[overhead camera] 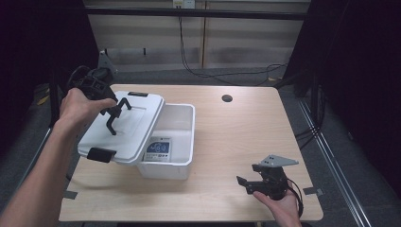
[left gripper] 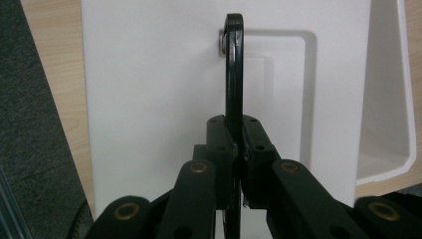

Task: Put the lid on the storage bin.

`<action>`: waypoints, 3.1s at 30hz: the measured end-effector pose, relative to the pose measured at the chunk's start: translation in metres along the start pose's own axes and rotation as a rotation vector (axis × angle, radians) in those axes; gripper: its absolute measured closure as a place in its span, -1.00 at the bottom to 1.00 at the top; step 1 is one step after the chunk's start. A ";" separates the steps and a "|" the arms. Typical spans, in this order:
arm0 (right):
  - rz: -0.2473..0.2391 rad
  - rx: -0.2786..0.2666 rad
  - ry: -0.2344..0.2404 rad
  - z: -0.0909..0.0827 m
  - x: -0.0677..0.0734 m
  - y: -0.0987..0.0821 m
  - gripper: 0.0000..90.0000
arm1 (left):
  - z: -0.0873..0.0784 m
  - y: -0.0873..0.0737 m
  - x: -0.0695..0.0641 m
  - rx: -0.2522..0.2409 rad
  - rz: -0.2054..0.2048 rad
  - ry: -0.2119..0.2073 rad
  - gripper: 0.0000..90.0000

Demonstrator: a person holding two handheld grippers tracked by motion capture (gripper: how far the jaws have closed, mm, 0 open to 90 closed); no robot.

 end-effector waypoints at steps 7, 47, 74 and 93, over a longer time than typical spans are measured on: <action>-0.002 0.000 0.001 0.000 0.000 0.000 -0.46 | 0.004 0.004 -0.012 0.001 0.011 0.001 0.89; 0.010 -0.003 -0.008 -0.001 -0.002 0.001 -0.66 | 0.052 0.020 -0.049 -0.047 -0.165 0.024 0.89; 0.003 0.001 0.007 0.000 0.000 0.001 -0.65 | 0.065 0.025 -0.067 -0.071 -0.202 0.004 0.89; -0.005 0.012 0.009 0.002 0.000 0.000 -0.65 | 0.075 0.027 -0.082 -0.061 -0.193 -0.008 0.89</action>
Point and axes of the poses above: each handheld gripper's, and its own axes: z roughly forward along the jaws, y roughly out of its top, x roughly to its left, the point moved 7 cm from there along z, roughly forward along the jaws, and after that the axes turned 15 degrees about -y, right-handed, at the moved point
